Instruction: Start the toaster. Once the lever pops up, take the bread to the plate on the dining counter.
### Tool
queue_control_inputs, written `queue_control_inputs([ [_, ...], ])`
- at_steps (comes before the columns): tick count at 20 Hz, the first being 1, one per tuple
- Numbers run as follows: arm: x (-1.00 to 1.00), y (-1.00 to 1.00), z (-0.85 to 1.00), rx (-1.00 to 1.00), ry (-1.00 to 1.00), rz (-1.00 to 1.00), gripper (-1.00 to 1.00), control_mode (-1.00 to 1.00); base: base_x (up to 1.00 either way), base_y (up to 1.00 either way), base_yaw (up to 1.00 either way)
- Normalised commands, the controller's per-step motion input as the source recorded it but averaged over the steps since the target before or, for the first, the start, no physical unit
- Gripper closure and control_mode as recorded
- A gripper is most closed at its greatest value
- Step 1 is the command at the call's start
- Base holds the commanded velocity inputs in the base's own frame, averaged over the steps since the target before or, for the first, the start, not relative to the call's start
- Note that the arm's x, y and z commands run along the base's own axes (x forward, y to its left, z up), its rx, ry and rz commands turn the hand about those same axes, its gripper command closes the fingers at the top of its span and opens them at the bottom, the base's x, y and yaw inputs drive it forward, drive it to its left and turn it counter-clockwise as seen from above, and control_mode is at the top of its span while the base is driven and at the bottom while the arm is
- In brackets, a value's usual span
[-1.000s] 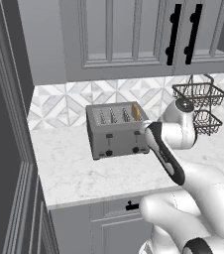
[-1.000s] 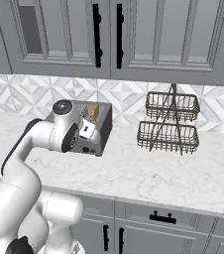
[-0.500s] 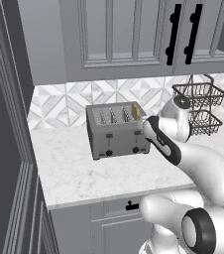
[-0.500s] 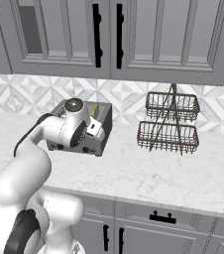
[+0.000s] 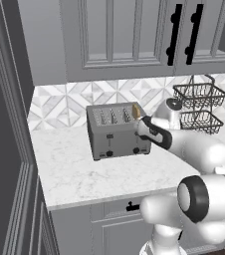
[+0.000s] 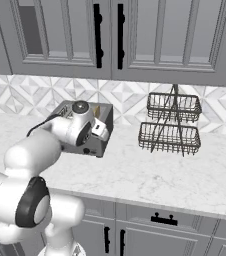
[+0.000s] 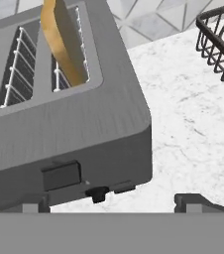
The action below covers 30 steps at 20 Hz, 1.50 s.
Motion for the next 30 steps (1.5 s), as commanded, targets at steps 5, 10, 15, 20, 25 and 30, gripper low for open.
queue_control_inputs([
  [5, 0.50, 0.00, -0.33, 0.00, 0.01, 0.00, -1.00, -1.00, 0.00, 0.00, 0.00],
  [10, 0.45, 0.00, -0.29, 0.00, 0.01, 0.00, -1.00, -1.00, 0.00, 0.00, 0.00],
  [15, 0.20, 0.00, -0.48, 0.00, 0.00, 0.00, -1.00, -1.00, 0.00, 0.00, 0.00],
  [20, -0.07, 0.00, -0.85, 0.00, 0.00, 0.00, -1.00, -1.00, 0.00, 0.00, 0.00],
  [25, -0.17, 0.00, -0.97, -0.04, 0.02, 0.00, -1.00, -1.00, 0.00, 0.00, 0.00],
  [30, -0.12, 0.00, -1.00, -0.05, 0.07, 0.00, -1.00, -1.00, 0.00, 0.00, 0.00],
])
